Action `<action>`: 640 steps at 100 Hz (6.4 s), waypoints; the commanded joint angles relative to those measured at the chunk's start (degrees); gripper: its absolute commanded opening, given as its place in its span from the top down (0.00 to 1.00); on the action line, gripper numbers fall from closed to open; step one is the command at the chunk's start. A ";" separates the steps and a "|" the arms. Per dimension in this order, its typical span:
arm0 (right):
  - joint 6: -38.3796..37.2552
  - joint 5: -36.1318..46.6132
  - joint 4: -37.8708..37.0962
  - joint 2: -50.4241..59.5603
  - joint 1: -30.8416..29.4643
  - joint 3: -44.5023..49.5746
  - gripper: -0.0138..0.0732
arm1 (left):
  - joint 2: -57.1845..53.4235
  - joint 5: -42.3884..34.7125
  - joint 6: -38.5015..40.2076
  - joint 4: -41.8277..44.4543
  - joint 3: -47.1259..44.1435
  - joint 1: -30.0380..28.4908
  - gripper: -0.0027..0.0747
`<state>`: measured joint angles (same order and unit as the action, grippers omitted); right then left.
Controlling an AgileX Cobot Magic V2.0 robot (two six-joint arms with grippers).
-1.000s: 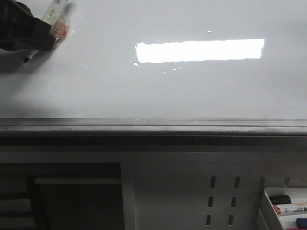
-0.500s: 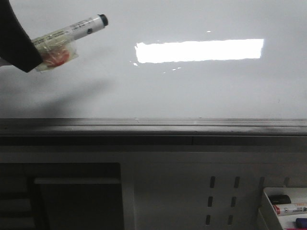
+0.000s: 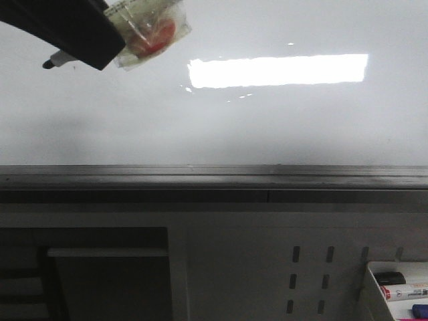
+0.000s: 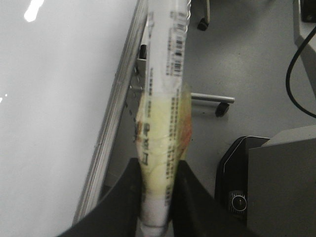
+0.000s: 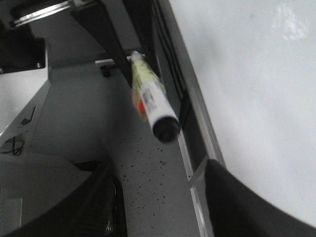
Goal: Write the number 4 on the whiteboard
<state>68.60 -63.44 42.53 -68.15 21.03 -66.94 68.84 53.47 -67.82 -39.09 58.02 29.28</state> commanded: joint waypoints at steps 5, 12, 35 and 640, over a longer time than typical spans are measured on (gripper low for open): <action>1.46 3.51 0.29 -4.11 5.30 -5.70 0.42 | -1.41 0.30 -2.58 -5.36 1.99 0.40 0.99; 1.46 3.66 0.29 -6.53 6.75 -7.42 0.42 | -1.41 0.96 -3.73 -6.31 1.99 0.40 0.99; 1.48 4.13 0.55 -10.65 10.08 -9.51 0.42 | -1.41 0.95 -3.71 -7.56 1.99 0.40 0.99; 9.86 5.89 -10.36 -1.29 9.99 -3.53 0.92 | 0.14 -4.88 -5.17 -12.79 -0.97 1.96 0.56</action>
<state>77.48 -59.77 29.99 -71.17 30.96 -69.06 65.77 51.05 -72.54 -49.82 52.82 28.29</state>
